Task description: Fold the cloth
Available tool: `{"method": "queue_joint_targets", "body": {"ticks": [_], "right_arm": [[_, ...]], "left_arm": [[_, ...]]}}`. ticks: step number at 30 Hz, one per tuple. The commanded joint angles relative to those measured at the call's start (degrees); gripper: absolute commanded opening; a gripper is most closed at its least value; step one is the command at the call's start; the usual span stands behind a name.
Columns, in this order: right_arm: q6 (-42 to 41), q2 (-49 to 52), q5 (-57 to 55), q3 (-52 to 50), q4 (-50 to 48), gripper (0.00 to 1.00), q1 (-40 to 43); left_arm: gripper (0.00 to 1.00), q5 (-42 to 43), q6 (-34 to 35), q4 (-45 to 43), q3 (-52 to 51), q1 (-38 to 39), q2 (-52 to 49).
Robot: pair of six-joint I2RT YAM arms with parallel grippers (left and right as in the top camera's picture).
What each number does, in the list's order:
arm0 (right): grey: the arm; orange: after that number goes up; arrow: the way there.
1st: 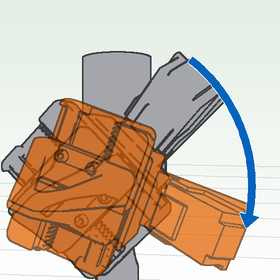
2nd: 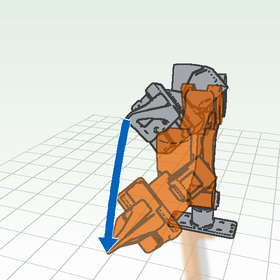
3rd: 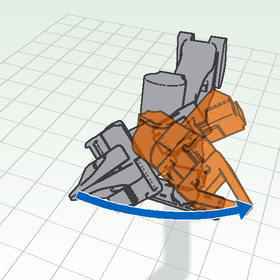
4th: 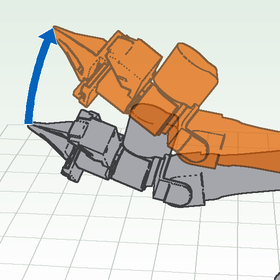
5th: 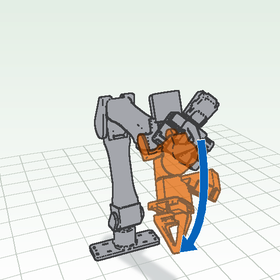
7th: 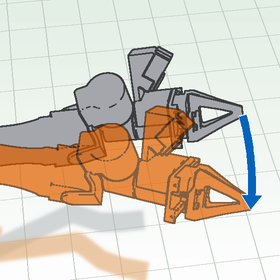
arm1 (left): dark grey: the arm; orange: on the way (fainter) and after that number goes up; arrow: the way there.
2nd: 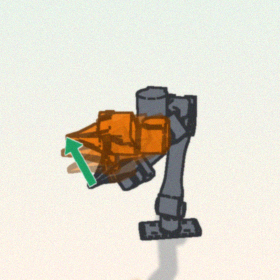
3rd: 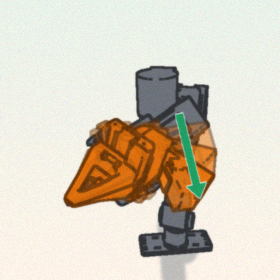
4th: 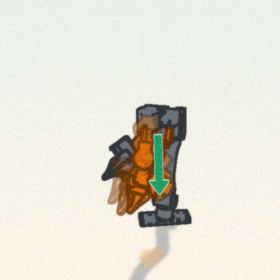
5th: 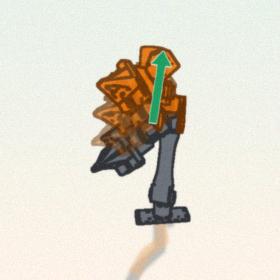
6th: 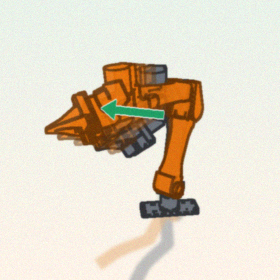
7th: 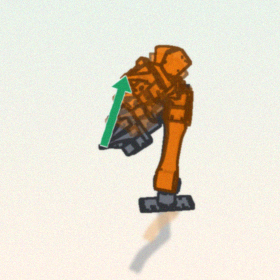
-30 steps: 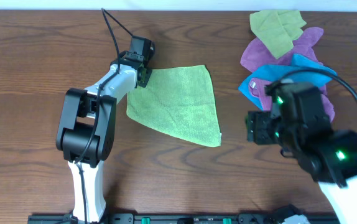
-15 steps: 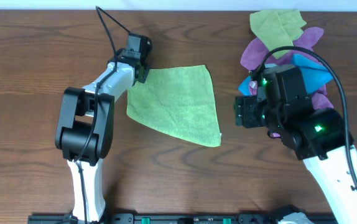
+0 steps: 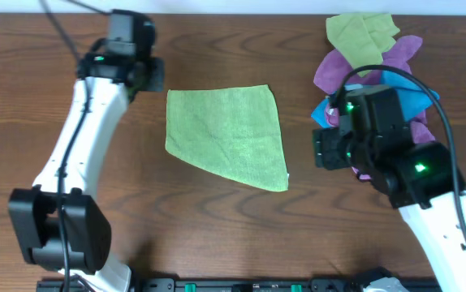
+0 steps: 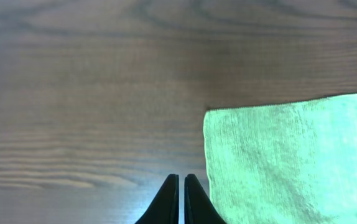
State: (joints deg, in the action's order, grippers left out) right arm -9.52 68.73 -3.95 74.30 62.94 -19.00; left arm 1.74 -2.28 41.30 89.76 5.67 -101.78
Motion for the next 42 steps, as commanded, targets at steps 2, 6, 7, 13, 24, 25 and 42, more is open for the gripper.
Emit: {"method": "queue_joint_targets", "body": {"ticks": [2,6,7,13,24,25,42], "right_arm": [[3.5,-2.5,-0.3,0.5,1.7,0.74,4.4],[5.0,-2.9,4.4,-0.9,2.0,0.74,8.3],[5.2,-2.8,5.5,-1.6,1.8,0.74,8.8],[5.4,-2.8,6.1,-3.3,1.6,0.78,9.2],[5.4,-2.8,9.4,-3.3,0.5,0.85,9.2],[5.7,-2.8,11.1,-3.3,0.2,0.87,9.2],[9.2,-2.8,19.4,-3.7,-0.9,0.96,9.2]], "left_arm": [[0.06,11.0,1.0,0.8,-6.8,-2.6,-0.5],[0.06,14.6,1.0,-2.1,-15.2,-3.0,-0.4],[0.06,17.2,1.1,-3.6,-17.0,-3.2,-0.4],[0.06,23.9,0.9,-9.0,-23.5,-5.1,-0.4],[0.40,46.7,-14.4,-1.2,-25.6,-13.6,2.8],[0.50,47.2,-15.1,-0.5,-25.6,-14.1,3.9],[0.96,59.6,-13.4,5.2,-25.6,-14.9,13.2]]}}
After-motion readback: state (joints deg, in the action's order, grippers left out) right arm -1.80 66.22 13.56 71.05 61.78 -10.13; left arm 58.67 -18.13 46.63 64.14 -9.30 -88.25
